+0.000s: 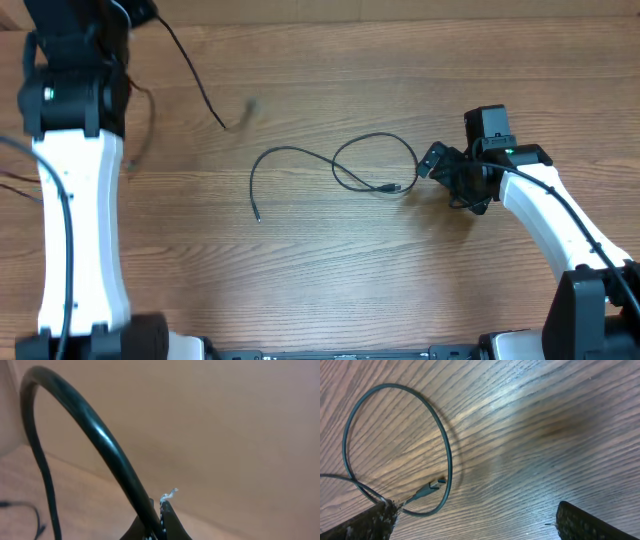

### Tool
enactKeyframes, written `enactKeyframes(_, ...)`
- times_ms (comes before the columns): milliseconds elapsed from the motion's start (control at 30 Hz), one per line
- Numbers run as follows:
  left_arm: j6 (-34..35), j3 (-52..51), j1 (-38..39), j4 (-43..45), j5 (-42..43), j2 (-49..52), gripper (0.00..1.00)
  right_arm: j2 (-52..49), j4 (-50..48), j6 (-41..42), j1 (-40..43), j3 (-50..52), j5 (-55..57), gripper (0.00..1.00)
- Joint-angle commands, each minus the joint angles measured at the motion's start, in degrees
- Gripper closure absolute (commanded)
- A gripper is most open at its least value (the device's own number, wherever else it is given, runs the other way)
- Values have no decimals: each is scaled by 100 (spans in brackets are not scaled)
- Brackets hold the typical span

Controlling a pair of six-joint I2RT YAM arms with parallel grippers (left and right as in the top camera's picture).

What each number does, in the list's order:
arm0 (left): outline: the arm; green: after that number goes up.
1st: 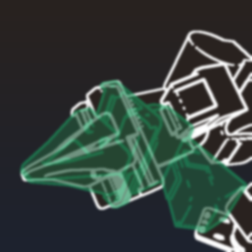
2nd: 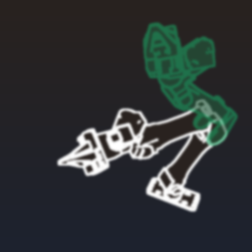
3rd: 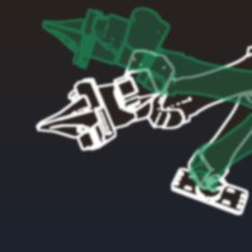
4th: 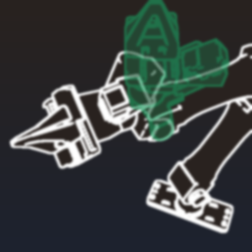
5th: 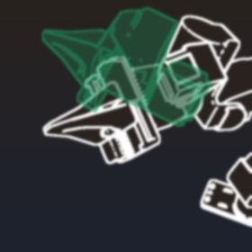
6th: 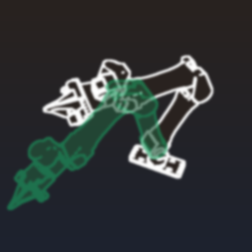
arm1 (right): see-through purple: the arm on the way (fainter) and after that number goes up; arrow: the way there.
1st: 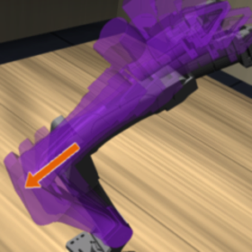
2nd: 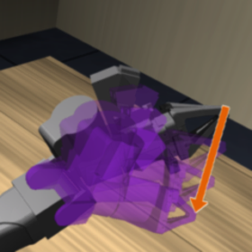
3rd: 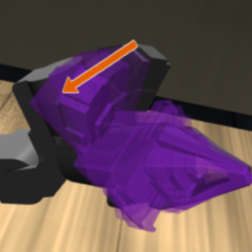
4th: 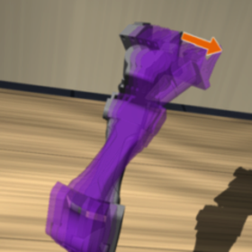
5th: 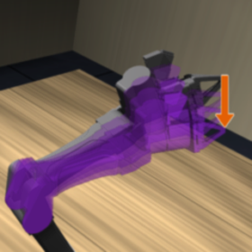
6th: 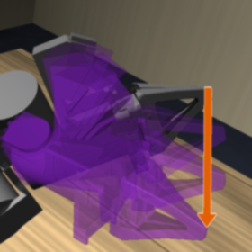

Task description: Untangle cables

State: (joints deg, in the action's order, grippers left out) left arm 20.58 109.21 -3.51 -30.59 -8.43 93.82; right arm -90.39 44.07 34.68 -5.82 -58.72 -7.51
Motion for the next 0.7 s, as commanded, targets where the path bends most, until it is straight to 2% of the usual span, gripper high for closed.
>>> enactKeyframes(0,33,44,-254,450,17,299,96,59,-33,-20,7,-114,-50,0)
enactKeyframes(167,122,42,-570,560,1130,649,95,59,-33,-20,7,-114,-50,0)
enactKeyframes(367,11,39,-796,-518,1224,1259,96,59,-33,-20,7,-114,-50,0)
enactKeyframes(500,15,39,-1001,-1379,765,1626,96,59,-33,-22,7,-114,-50,0)
enactKeyframes(667,280,39,-1333,-2135,-267,1869,96,59,-33,-20,7,-114,-50,0)
